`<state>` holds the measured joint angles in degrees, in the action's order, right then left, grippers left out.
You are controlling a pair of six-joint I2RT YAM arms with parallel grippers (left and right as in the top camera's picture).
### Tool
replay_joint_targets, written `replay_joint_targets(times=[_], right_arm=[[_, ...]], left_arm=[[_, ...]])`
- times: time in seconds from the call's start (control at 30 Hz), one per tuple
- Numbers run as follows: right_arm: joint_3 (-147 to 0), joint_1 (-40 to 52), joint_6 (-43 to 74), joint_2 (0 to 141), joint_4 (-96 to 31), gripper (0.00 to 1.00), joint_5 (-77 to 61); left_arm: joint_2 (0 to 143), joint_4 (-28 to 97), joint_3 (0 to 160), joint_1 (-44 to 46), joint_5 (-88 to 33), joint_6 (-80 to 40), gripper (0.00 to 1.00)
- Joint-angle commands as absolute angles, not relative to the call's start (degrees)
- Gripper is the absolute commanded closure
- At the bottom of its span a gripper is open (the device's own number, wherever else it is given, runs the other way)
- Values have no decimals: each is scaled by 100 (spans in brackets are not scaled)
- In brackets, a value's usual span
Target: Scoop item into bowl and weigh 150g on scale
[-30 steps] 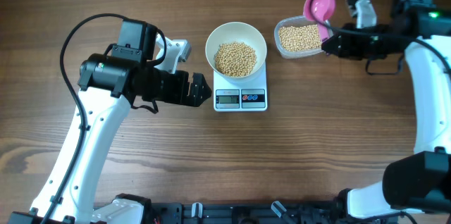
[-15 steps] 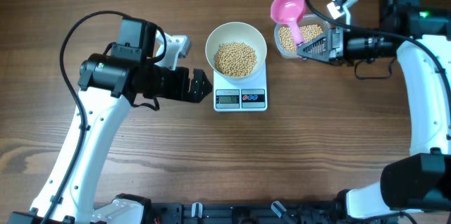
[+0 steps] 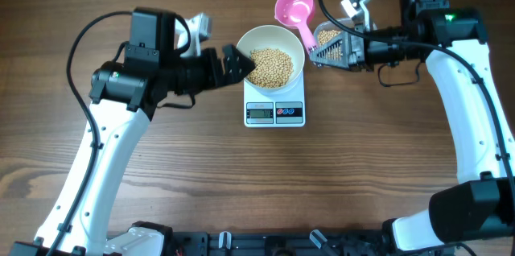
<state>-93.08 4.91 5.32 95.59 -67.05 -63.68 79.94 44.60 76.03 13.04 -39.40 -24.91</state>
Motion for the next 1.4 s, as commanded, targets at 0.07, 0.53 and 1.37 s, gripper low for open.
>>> replay_joint_targets(times=[0.07,0.53,1.37], right_arm=[[-9406,574,1529,9470,-6195,96,-6709],[-9406,998,3055,9470,-5019,96,-7511],[-9406,1334,3688,9470,-4501,96,-8134]], left_arm=[[8042,3597,7614,1330,-5339,-3638,3],[8042,2220,7614,1581,-5334,-5133,38],[8042,1734,7614,1623,-5089,-5323,57]])
